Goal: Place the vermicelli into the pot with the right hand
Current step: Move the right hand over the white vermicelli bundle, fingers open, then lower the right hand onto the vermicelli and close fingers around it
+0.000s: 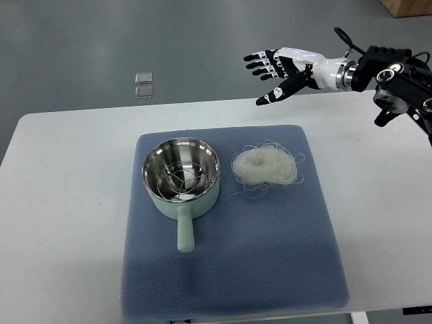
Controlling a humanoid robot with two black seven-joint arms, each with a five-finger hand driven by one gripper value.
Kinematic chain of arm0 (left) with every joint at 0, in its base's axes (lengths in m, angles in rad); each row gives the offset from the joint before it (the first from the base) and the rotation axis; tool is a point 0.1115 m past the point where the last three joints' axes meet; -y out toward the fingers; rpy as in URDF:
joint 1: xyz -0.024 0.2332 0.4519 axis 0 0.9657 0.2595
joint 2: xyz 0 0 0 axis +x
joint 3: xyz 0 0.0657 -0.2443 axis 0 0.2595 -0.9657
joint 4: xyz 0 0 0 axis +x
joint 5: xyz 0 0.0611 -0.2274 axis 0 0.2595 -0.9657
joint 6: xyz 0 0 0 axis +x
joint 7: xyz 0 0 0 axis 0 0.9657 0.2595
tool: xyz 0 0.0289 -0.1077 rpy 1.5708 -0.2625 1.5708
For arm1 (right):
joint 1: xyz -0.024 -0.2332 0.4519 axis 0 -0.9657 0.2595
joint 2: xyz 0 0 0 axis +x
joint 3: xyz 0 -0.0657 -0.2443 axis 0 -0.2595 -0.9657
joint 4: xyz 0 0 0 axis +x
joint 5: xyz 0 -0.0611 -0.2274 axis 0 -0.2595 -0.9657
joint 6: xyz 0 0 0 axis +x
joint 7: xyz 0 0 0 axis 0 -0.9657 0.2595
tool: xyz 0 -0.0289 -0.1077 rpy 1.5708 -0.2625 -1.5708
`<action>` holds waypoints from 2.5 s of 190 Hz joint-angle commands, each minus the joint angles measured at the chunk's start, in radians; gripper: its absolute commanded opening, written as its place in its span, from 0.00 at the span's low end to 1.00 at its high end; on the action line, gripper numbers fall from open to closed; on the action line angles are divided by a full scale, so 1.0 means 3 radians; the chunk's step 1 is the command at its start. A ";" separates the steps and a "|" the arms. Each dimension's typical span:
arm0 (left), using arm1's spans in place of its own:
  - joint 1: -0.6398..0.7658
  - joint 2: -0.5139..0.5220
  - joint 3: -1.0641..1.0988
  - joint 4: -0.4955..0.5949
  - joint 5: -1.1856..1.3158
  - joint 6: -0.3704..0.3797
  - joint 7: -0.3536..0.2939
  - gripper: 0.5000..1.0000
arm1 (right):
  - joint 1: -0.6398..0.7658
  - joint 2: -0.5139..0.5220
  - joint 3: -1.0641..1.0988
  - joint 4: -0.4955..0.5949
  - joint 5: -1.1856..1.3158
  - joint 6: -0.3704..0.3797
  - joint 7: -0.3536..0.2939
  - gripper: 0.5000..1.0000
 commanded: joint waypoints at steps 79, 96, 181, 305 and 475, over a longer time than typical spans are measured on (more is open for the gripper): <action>-0.0005 0.0000 -0.0005 -0.0001 -0.0002 -0.0003 -0.0001 1.00 | 0.1103 0.0031 -0.1424 0.0472 -0.0450 0.0353 -0.0606 0.86; -0.0005 0.0000 0.0000 -0.0006 -0.0002 -0.0003 -0.0001 1.00 | 0.0996 -0.0004 -0.1424 0.0477 -0.0215 0.0353 -0.0616 0.86; -0.0005 0.0000 0.0005 -0.0001 -0.0002 -0.0003 -0.0001 1.00 | 0.0449 0.0026 -0.1414 0.0605 -0.0025 0.0055 -0.0606 0.86; -0.0005 0.0000 0.0005 -0.0006 -0.0002 0.0002 -0.0001 1.00 | 0.0101 0.0220 -0.1424 0.0574 -0.0148 -0.0380 -0.0422 0.83; -0.0005 0.0000 0.0005 -0.0001 0.0003 0.0002 -0.0001 1.00 | 0.0326 0.0057 -0.1414 0.0533 -0.0342 -0.0487 -0.0320 0.00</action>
